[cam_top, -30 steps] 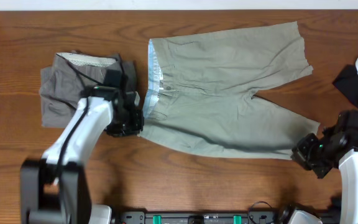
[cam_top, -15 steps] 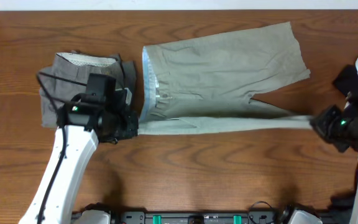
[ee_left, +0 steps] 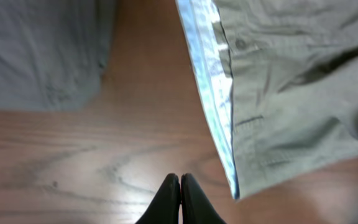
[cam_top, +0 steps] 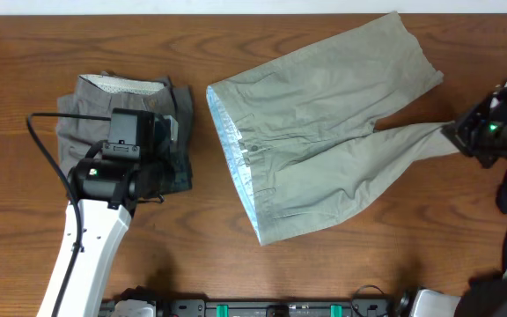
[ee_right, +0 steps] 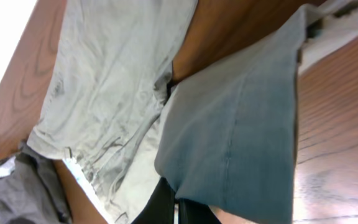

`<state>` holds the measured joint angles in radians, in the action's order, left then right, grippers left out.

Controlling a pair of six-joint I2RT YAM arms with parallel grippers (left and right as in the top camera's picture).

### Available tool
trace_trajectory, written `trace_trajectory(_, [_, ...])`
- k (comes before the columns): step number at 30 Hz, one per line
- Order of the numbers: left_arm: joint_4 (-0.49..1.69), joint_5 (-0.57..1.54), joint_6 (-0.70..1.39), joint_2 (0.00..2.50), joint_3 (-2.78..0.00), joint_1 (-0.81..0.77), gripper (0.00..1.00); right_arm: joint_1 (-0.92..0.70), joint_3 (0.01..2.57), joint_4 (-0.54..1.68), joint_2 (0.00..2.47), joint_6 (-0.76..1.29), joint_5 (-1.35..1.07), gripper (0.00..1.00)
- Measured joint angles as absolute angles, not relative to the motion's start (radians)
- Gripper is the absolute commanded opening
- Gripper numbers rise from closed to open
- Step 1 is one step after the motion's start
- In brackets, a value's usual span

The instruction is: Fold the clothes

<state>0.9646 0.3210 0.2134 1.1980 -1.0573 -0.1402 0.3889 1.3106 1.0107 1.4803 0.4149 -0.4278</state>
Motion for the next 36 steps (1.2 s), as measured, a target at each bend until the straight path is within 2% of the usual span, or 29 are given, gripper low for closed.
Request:
trace_trajectory(5, [1.011,0.434,0.221,1.246,-1.055,-0.212,0.26,0.383,1.311,1.012,1.501,0.412,-0.447,0.01])
trace_trajectory(7, [1.006,0.477,0.227,1.282,-1.053,-0.273,0.34,0.383,1.311,1.016,1.501,0.411,-0.45,0.01])
trace_trajectory(11, [0.976,0.524,0.24,1.411,-1.053,-0.423,0.42,0.383,1.311,1.025,1.501,0.409,-0.453,0.01])
trace_trajectory(15, [0.962,0.529,0.274,1.562,-1.051,-0.519,0.46,0.383,1.311,1.032,1.501,0.408,-0.453,0.01])
trace_trajectory(23, [0.864,0.542,0.435,1.763,-1.041,-0.598,0.52,0.383,1.312,1.034,1.501,0.384,-0.454,0.01])
trace_trajectory(36, [0.81,0.555,0.701,1.835,-1.041,-0.705,0.57,0.383,1.312,1.004,1.501,0.364,-0.461,0.01])
